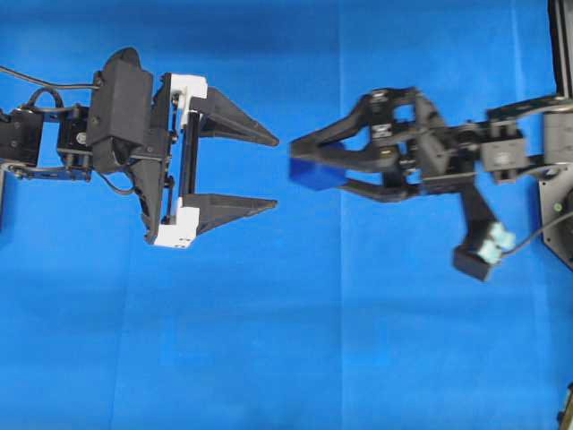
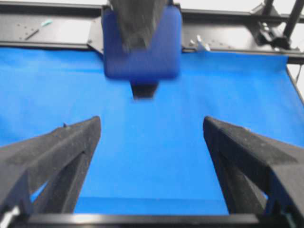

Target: Handover the blue block to the right arm after grasping it with the left arm, then place it in the designated position.

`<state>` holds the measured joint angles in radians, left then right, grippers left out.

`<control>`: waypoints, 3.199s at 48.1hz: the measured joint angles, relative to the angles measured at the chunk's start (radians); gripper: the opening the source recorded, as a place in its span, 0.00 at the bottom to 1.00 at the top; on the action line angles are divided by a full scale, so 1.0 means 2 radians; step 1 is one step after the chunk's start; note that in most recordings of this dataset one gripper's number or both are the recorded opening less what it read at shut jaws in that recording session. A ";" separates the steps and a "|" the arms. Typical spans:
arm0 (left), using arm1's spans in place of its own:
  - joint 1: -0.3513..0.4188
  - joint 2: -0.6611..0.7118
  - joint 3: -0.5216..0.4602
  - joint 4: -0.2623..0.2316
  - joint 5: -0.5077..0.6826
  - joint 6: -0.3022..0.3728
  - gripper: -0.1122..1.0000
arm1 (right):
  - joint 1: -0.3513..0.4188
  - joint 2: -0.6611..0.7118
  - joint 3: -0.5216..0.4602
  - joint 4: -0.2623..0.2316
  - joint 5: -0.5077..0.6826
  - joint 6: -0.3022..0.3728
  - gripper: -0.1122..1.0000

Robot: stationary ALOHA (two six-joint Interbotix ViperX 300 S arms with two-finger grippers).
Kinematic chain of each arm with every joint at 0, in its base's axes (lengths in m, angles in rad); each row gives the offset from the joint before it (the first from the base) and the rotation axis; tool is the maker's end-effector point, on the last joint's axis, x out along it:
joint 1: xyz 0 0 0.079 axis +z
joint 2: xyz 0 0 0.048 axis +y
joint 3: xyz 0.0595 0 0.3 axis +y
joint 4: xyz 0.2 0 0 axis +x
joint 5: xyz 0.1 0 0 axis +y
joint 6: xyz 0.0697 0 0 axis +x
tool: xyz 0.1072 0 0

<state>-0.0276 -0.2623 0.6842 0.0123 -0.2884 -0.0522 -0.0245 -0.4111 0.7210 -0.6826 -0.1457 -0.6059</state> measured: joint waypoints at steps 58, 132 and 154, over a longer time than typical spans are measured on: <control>0.000 0.000 0.000 -0.001 0.001 0.003 0.93 | 0.025 -0.088 0.041 0.071 0.098 0.188 0.57; 0.000 -0.001 0.001 0.000 0.001 0.008 0.93 | 0.026 -0.089 0.038 0.085 0.117 0.546 0.57; -0.001 -0.001 0.000 0.000 0.000 0.008 0.93 | 0.026 -0.088 0.038 0.085 0.117 0.545 0.57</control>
<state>-0.0291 -0.2638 0.6842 0.0123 -0.2884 -0.0368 0.0276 -0.5875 0.7977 -0.5123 0.0890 0.4847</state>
